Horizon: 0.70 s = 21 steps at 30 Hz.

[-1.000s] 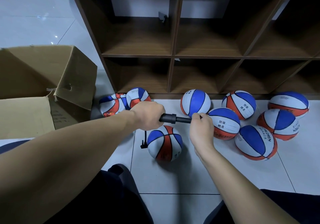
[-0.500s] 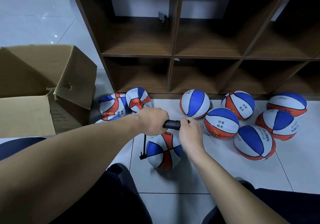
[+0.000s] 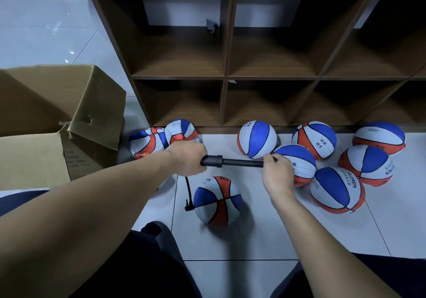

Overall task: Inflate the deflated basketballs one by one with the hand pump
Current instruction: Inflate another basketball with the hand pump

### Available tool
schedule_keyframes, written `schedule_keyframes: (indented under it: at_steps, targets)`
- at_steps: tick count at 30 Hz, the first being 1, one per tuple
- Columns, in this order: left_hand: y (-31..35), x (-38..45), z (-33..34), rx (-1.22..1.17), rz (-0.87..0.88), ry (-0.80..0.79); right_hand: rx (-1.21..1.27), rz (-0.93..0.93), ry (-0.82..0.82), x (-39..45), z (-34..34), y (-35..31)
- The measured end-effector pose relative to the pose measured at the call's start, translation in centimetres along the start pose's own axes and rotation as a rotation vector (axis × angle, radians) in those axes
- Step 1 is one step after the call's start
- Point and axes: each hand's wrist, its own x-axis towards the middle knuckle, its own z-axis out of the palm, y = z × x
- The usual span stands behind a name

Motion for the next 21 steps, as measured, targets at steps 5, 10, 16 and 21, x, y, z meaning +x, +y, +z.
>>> schedule_keyframes:
  at_steps: [5, 10, 16, 21]
  targets:
    - [0.8, -0.2, -0.1, 0.003, 0.019, 0.043, 0.011, -0.018, 0.058, -1.2, 1.4, -0.3]
    - [2.3, -0.4, 0.1, 0.003, 0.046, 0.081, -0.023, -0.096, 0.036, -3.2, 2.9, -0.9]
    - [3.4, -0.2, -0.2, -0.008, 0.085, 0.129, -0.06, -0.167, -0.034, -4.2, 4.0, -1.8]
    - [3.8, 0.1, -0.3, -0.003, 0.098, 0.127, -0.056, -0.177, -0.055, -4.0, 4.0, -1.6]
